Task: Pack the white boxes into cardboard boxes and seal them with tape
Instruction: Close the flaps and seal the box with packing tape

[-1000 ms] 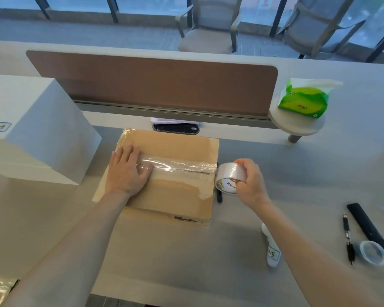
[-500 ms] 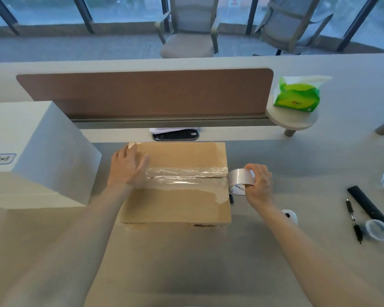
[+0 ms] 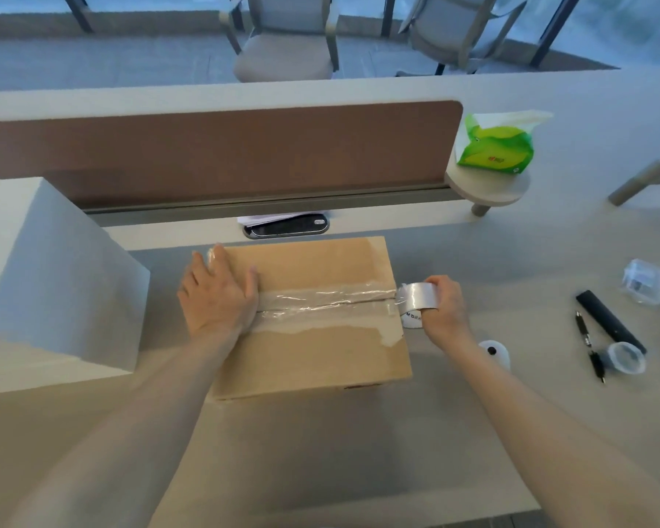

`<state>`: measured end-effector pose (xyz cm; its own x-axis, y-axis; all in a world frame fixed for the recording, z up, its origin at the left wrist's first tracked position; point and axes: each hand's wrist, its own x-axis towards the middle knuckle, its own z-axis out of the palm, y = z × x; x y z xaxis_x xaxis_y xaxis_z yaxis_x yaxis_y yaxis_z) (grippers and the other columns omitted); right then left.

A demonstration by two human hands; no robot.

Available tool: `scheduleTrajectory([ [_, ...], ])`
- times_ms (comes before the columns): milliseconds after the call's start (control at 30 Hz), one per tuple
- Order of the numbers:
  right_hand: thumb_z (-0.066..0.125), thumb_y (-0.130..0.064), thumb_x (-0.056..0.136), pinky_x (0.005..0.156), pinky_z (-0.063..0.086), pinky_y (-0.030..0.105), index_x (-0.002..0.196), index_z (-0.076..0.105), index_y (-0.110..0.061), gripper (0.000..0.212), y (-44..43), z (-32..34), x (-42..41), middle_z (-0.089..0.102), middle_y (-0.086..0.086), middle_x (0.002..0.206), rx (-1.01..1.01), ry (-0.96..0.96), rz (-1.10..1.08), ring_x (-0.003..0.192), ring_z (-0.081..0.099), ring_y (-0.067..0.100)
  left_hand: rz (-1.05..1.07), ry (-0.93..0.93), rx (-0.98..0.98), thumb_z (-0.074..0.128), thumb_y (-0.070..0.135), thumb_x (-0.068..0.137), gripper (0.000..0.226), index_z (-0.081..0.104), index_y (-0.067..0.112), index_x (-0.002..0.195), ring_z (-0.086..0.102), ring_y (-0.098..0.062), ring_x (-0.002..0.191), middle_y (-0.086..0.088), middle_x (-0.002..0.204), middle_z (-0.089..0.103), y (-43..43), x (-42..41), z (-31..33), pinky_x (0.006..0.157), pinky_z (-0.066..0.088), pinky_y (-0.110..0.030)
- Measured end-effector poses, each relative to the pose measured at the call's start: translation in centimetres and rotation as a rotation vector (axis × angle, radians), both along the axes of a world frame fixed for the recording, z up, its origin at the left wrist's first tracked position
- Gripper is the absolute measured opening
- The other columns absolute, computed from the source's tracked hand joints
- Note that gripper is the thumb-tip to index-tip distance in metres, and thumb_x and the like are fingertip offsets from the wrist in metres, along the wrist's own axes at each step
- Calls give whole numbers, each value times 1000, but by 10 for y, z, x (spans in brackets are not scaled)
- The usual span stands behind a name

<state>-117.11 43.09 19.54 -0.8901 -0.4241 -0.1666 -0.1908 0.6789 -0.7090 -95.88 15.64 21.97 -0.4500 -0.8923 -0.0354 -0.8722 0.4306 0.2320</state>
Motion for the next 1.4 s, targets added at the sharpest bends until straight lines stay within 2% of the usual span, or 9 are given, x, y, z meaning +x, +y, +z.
scheduleTrajectory([
  [200,51,9,75,81,40,32,116,54,-13,47,0,10,-5,54,6,114,3,-18,45,101,51,25,-286,194,-186,34,49,93,67,56,0,132,48,-47,125,-27,138,54,16,-12,7,109,34,-54],
  [300,51,10,74,79,41,33,113,53,-13,44,3,8,-5,57,6,109,-25,-34,42,99,53,27,-389,193,-57,24,60,91,80,49,6,144,32,-39,144,-20,151,43,38,-46,15,121,18,-46],
  [433,51,10,75,78,40,33,114,53,-11,44,5,7,-6,56,5,109,-46,-72,59,98,52,25,-369,12,6,12,70,88,82,31,24,154,11,-27,153,-6,165,22,59,-77,1,124,7,-44],
  [667,54,7,72,75,38,30,112,54,-10,44,5,2,-6,57,5,108,-92,-79,52,95,51,23,-339,44,-170,33,58,91,66,51,19,141,34,-34,142,-11,151,45,62,-79,-13,118,23,-49],
  [800,53,-19,60,78,37,29,117,54,-8,58,6,13,-5,53,4,109,-100,-100,99,96,49,21,-332,20,-123,32,57,90,66,52,18,140,35,-35,141,-11,150,47,63,-81,-9,118,24,-50],
  [967,56,4,77,77,32,25,124,51,-8,48,6,16,-14,50,8,116,-27,-89,206,99,46,21,-441,165,-175,30,54,96,66,58,12,137,45,-39,132,-15,143,55,72,-82,3,114,30,-50],
  [1100,55,3,80,79,33,24,125,50,-11,47,8,11,-17,47,5,117,-20,-119,234,103,47,22,-492,239,-48,29,56,95,71,50,10,145,38,-34,140,-15,149,48,105,-125,20,120,20,-41],
  [1233,55,1,81,76,31,24,122,50,-9,42,10,6,-19,46,3,112,-32,-114,241,103,49,24,-532,69,14,14,67,88,83,36,21,153,20,-28,150,-7,161,31,137,-161,9,122,11,-43],
  [1400,55,0,82,79,36,28,117,52,-7,35,13,-3,-24,45,2,107,-65,-68,315,99,49,26,-467,23,-76,23,62,91,74,44,22,148,28,-26,144,-4,155,40,142,-164,-6,118,16,-44],
])
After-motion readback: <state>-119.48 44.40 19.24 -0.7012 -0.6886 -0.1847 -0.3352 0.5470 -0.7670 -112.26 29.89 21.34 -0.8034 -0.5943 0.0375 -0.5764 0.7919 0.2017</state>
